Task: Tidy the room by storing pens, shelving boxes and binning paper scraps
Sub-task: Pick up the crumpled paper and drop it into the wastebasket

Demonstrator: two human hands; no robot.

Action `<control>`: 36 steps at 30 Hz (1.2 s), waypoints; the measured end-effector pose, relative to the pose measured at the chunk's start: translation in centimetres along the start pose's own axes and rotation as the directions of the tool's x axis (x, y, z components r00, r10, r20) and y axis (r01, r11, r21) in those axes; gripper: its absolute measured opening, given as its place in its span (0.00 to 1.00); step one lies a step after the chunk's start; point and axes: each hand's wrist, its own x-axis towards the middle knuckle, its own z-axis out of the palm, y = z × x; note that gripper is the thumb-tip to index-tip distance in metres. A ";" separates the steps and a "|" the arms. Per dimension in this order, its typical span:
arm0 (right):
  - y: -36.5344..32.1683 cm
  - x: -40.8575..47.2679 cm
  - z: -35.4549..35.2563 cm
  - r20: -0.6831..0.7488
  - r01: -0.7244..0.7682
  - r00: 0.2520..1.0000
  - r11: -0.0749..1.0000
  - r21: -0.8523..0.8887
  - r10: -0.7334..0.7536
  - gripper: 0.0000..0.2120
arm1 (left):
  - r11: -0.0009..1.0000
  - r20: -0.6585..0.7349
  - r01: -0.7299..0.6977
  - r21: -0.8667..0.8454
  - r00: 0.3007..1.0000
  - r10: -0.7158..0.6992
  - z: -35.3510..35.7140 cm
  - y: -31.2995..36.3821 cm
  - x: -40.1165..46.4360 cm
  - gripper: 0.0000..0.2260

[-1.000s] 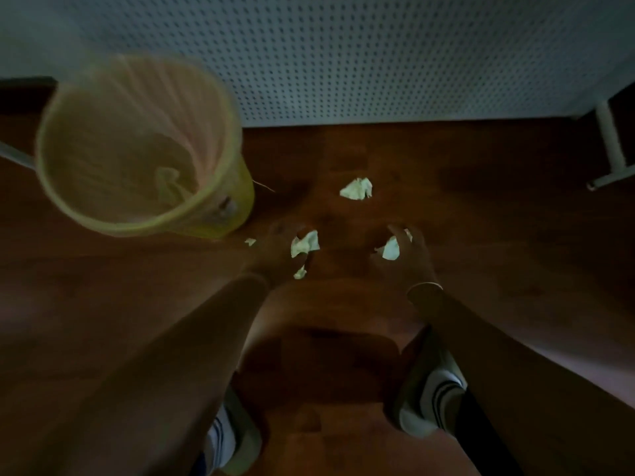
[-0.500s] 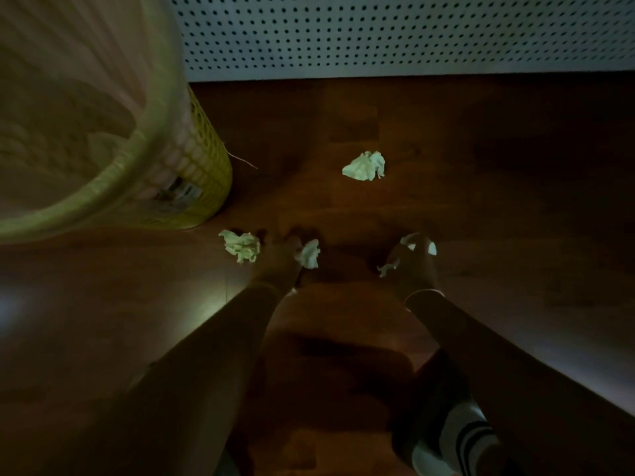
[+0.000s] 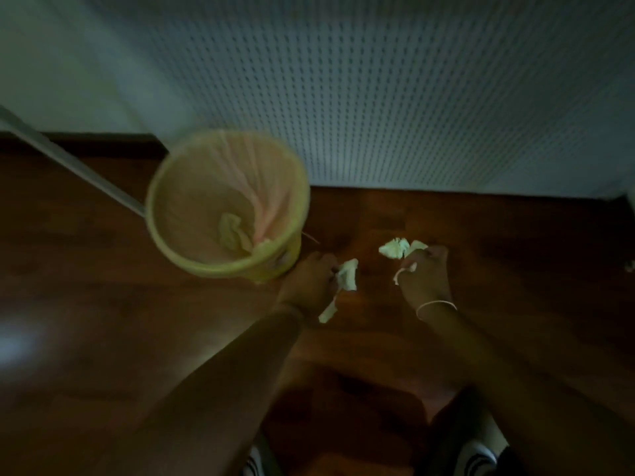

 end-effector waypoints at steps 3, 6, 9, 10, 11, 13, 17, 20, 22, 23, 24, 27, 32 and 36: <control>-7.6 -1.6 -3.6 -0.066 0.128 0.990 0.988 0.091 -0.122 0.03 | 0.994 -0.126 -0.075 -0.076 0.990 0.065 -5.9 1.6 -2.3 0.10; -13.8 -3.9 -5.4 -0.115 0.292 0.953 0.951 0.098 -0.281 0.04 | 0.995 -0.251 -0.079 -0.066 0.966 0.061 -11.3 1.3 -5.3 0.10; -18.4 -6.0 -5.2 -0.123 0.404 0.911 0.913 0.062 -0.394 0.04 | 0.998 -0.382 -0.030 -0.061 0.924 0.005 -15.0 -0.8 -7.5 0.09; -19.5 -6.6 -4.7 -0.117 0.431 0.899 0.901 0.054 -0.423 0.04 | 0.997 -0.403 0.000 -0.083 0.915 -0.033 -15.8 -1.6 -8.2 0.09; -20.5 -7.4 -4.1 -0.104 0.455 0.888 0.889 0.051 -0.448 0.05 | 0.993 -0.431 0.025 -0.114 0.900 -0.072 -16.5 -2.5 -8.9 0.09; -21.9 -8.5 -2.9 -0.031 0.488 0.873 0.870 0.063 -0.487 0.08 | 0.978 -0.470 0.038 -0.206 0.873 -0.133 -17.2 -4.0 -9.5 0.11; -23.3 -9.5 -1.5 0.152 0.531 0.839 0.847 -0.017 -0.523 0.20 | 0.939 -0.450 0.043 -0.340 0.870 -0.203 -17.8 -5.7 -10.3 0.19; -22.6 -8.8 -1.3 0.160 0.508 0.857 0.855 -0.099 -0.491 0.21 | 0.931 -0.422 0.035 -0.363 0.885 -0.198 -17.2 -6.2 -10.4 0.18; -20.8 -7.9 -1.3 0.137 0.473 0.878 0.875 -0.101 -0.458 0.21 | 0.938 -0.385 0.021 -0.345 0.909 -0.162 -15.9 -5.9 -9.8 0.16; -19.7 -7.4 -1.3 0.130 0.458 0.886 0.883 -0.100 -0.445 0.20 | 0.941 -0.353 0.020 -0.339 0.924 -0.147 -15.1 -5.6 -9.5 0.16; -18.1 -6.9 -1.2 0.122 0.440 0.896 0.893 -0.100 -0.427 0.20 | 0.943 -0.320 0.012 -0.333 0.939 -0.125 -14.1 -5.2 -9.0 0.15; -12.8 -4.4 -1.3 0.104 0.338 0.940 0.931 -0.140 -0.325 0.20 | 0.951 -0.205 0.014 -0.309 0.975 -0.081 -10.4 -3.7 -6.6 0.14; -5.1 -0.3 -0.2 0.133 0.175 0.978 0.978 -0.113 -0.160 0.22 | 0.965 0.034 0.055 -0.256 0.998 -0.047 -3.5 -3.5 -3.4 0.15; 0.3 3.3 1.9 0.135 0.095 0.987 0.991 -0.095 -0.081 0.22 | 0.981 0.146 0.102 -0.168 0.986 -0.078 1.6 -4.9 -1.1 0.16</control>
